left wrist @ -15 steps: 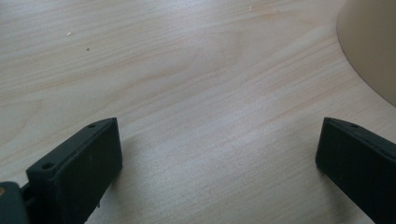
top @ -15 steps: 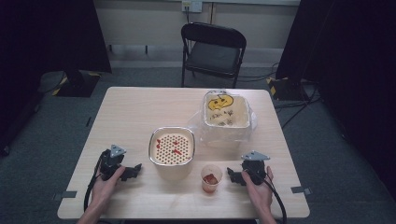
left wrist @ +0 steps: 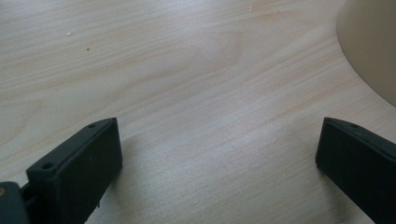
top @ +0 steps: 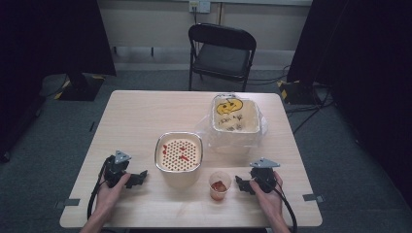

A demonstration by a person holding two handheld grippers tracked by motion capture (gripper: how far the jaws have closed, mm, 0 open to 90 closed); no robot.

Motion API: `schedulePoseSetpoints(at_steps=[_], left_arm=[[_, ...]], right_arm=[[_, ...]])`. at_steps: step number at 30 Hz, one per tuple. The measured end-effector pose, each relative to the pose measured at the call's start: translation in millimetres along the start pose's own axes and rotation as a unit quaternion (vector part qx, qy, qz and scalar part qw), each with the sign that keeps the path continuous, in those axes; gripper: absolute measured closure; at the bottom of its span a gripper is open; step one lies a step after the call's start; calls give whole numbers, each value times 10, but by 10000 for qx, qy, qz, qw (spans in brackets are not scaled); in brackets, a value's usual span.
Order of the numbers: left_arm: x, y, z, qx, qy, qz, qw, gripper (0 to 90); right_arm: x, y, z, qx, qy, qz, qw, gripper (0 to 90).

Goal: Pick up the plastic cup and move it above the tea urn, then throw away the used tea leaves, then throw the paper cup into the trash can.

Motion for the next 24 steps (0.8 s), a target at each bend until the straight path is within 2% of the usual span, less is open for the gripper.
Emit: schedulePoseSetpoints(at_steps=[5, 11, 18, 23, 24], left_arm=[[0, 0, 0, 1, -2, 7, 10000, 0], [0, 0, 0, -1, -2, 1, 10000, 0], [0, -1, 0, -2, -3, 7, 10000, 0], [0, 0, 0, 0, -1, 2, 10000, 0], [0, -1, 1, -8, -3, 7, 10000, 0]], right_arm=[[115, -115, -22, -15, 27, 399, 9992, 153], [291, -289, -44, 244, 26, 797, 9965, 161], [392, -523, -88, 451, 79, 1370, 9895, 167], [407, -674, -13, 517, 241, 1629, 9850, 162], [416, -722, 20, 526, 319, 1733, 9829, 167]])
Point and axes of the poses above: each handheld gripper's, and its own axes: x roughly backward along the jaws, z roughly out of its top, y roughly to its right, the point moved 4 cm from there along -x, roughly forward along the jaws, and after that the axes turned 2 degrees about -y, right-handed, at the moved point
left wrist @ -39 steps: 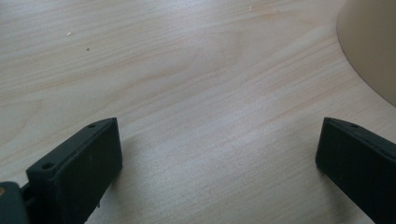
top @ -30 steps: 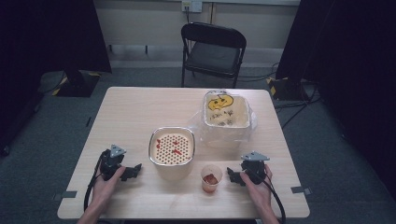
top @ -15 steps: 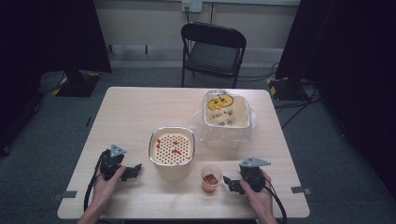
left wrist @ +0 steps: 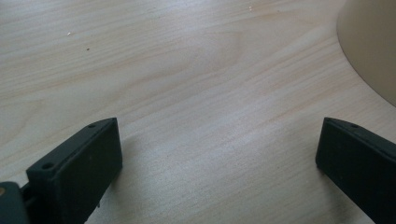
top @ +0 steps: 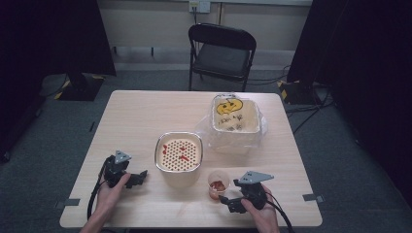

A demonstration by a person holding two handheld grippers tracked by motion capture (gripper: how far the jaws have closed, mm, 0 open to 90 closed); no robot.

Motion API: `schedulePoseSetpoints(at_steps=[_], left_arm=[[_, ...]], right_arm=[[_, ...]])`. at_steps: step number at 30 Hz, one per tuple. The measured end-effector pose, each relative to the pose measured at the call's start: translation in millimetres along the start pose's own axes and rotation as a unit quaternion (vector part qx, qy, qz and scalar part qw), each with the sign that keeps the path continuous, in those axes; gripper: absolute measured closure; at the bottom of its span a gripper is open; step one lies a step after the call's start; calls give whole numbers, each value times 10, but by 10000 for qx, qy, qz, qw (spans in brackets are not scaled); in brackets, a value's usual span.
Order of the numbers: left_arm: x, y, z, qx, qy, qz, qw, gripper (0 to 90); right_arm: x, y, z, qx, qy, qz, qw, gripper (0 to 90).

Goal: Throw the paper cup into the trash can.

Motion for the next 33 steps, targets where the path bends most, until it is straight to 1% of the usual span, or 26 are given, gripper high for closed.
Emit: schedulePoseSetpoints(at_steps=[5, 7, 8, 10, 12, 14, 16, 18, 21, 22, 23, 25, 29, 33], left_arm=[[0, 1, 0, 8, 1, -1, 10000, 0], [0, 1, 0, 7, 3, -5, 10000, 0], [0, 0, 0, 1, 0, 3, 10000, 0], [0, 1, 0, 4, 0, 0, 10000, 0], [0, 1, 0, 7, 0, -4, 10000, 0], [0, 0, 0, 1, 0, -8, 10000, 0], [0, 1, 0, 8, 2, -7, 10000, 0], [0, 1, 0, 8, 3, -6, 10000, 0], [0, 1, 0, 6, 4, -9, 10000, 0], [0, 1, 0, 5, 2, -6, 10000, 0], [0, 1, 0, 8, 2, -2, 10000, 0], [0, 1, 0, 8, 2, 0, 10000, 0], [0, 0, 0, 3, 0, 1, 10000, 0], [0, 1, 0, 6, 0, -1, 10000, 0]], right_arm=[[-41, -63, 54, 102, 95, 49, 9999, 156], [-81, -85, 81, 115, 144, 131, 9997, 155], [-103, -99, 97, 118, 176, 207, 9996, 155], [-154, -120, 129, 168, 205, 265, 9993, 164], [-192, -133, 168, 222, 239, 237, 9992, 191], [-222, -133, 208, 247, 235, 272, 9990, 226], [-245, -121, 224, 206, 266, 291, 9990, 253], [-272, -112, 215, 232, 204, 238, 9992, 284], [-295, -108, 204, 280, 185, 216, 9992, 301], [-300, -111, 206, 330, 204, 196, 9991, 325], [-300, -111, 206, 330, 204, 196, 9991, 325], [-298, -107, 204, 377, 204, 140, 9990, 358], [-280, -98, 216, 404, 229, 81, 9989, 384], [-242, -88, 254, 374, 277, 57, 9989, 393]])
Point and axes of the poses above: each handheld gripper's, and its own axes: x roughly backward along the jaws, z roughly out of its top, y roughly to its right, the point moved 4 cm from there along -x, roughly forward along the jaws, and after that the axes turned 2 degrees about -y, right-handed, at the moved point
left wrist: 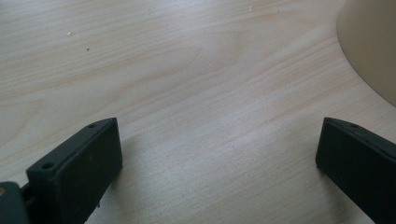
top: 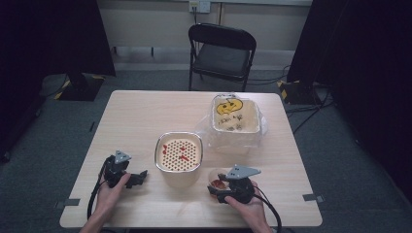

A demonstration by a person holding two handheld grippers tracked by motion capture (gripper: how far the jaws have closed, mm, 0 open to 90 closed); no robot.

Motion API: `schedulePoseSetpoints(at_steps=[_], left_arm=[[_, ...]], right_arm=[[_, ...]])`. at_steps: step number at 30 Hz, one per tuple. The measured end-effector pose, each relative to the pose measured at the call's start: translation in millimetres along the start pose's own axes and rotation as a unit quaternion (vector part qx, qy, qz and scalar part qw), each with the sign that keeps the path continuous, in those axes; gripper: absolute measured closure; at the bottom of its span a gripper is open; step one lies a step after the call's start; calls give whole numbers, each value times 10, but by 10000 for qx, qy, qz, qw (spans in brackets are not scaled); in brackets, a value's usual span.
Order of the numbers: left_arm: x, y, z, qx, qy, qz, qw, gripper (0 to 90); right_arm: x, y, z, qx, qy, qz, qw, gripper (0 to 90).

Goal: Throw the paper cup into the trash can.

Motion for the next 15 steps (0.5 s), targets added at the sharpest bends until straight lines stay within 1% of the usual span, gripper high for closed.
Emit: schedulePoseSetpoints(at_steps=[2, 5, 9, 15], left_arm=[[0, 0, 0, -2, 1, 3, 10000, 0], [0, -1, 0, -4, 0, 2, 10000, 0], [0, -1, 0, -6, 2, -5, 10000, 0], [0, 0, 0, -4, -3, -4, 10000, 0]], right_arm=[[20, 8, 36, -47, 74, 27, 10000, 400], [62, 20, 98, -31, 163, 7, 9999, 405], [116, 50, 183, -67, 307, -27, 9995, 414], [200, 107, 273, -135, 418, -93, 9990, 416]])
Point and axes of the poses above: each handheld gripper's, and its own axes: x roughly backward along the jaws, z roughly out of its top, y roughly to its right, the point moved 4 cm from there along -x, roughly forward along the jaws, and after that the axes turned 2 degrees about -y, right-handed, at the moved point
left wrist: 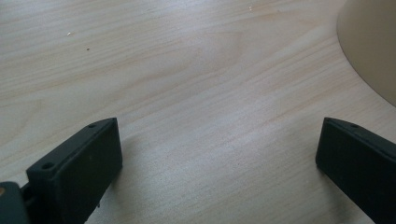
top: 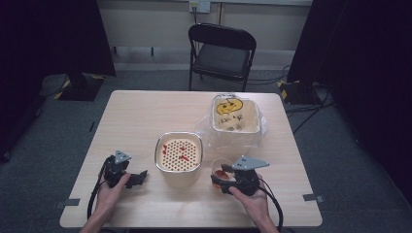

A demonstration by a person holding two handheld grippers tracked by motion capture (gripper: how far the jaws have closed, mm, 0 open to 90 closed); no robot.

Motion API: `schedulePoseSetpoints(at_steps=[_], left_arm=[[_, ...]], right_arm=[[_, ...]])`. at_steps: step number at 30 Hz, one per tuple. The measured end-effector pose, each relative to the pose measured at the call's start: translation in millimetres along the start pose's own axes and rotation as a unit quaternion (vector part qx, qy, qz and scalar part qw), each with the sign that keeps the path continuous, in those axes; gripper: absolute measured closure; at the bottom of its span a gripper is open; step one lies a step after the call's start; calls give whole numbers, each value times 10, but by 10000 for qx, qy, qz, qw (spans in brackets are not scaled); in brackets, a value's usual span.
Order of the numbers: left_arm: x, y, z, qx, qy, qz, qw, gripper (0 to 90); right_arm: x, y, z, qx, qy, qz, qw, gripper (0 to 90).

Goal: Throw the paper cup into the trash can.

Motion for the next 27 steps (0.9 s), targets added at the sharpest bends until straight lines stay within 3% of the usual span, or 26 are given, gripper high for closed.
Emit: schedulePoseSetpoints(at_steps=[16, 27], left_arm=[[-1, 0, 0, -1, 3, 4, 10000, 0], [-1, 1, 0, 2, 3, 5, 10000, 0]], right_arm=[[137, 40, 574, 106, 482, -124, 9987, 424], [17, 52, 930, 224, 1126, -317, 9929, 436]])
Point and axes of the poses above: each handheld gripper's, and its own axes: x roughly backward along the jaws, z roughly out of its top, y roughly to its right, the point moved 4 cm from there along -x, roughly forward along the jaws, and after that the axes turned 2 degrees about -y, right-handed, at the moved point
